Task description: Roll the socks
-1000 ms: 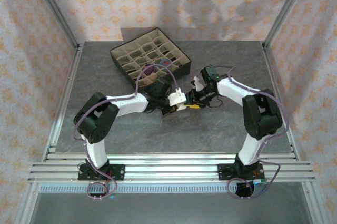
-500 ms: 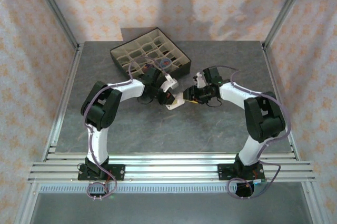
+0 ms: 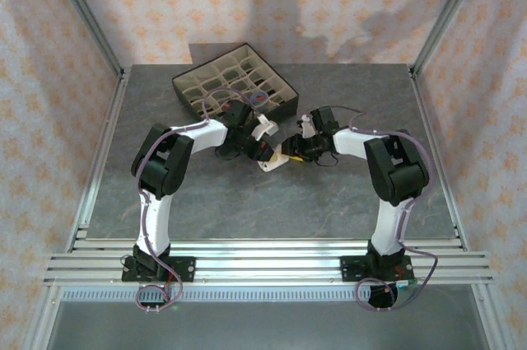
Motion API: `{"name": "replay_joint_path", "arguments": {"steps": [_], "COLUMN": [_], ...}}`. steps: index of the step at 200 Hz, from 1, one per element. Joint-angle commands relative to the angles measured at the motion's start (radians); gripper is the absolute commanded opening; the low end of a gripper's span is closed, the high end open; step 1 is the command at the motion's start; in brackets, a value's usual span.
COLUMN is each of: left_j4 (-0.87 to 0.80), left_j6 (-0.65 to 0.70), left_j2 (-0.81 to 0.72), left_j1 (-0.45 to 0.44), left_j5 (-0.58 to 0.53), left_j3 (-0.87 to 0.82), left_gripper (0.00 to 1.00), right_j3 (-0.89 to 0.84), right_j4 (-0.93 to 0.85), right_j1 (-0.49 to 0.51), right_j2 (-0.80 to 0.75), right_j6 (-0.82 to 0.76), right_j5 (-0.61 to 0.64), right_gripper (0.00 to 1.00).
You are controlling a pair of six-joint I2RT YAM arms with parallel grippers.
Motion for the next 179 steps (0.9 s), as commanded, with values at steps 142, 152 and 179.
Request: {"name": "replay_joint_path", "arguments": {"steps": [142, 152, 179], "left_j4": [0.245, 0.302, 0.421], "left_j6": [0.17, 0.188, 0.254], "left_j2": [-0.368, -0.411, -0.51], "left_j1": [-0.14, -0.141, -0.17], "left_j5": [-0.336, -0.349, -0.476], "left_j3": [-0.349, -0.394, -0.499], "left_gripper": [0.3, 0.31, 0.34], "right_j3": [0.062, 0.061, 0.065], "right_j4": [-0.453, -0.458, -0.476], "right_j1": [0.081, 0.08, 0.08], "right_j2": [-0.027, -0.031, -0.034], "right_j6": [-0.157, -0.152, -0.152], "right_j5": [0.183, 0.184, 0.184], "right_gripper": [0.0, 0.0, 0.0]}}
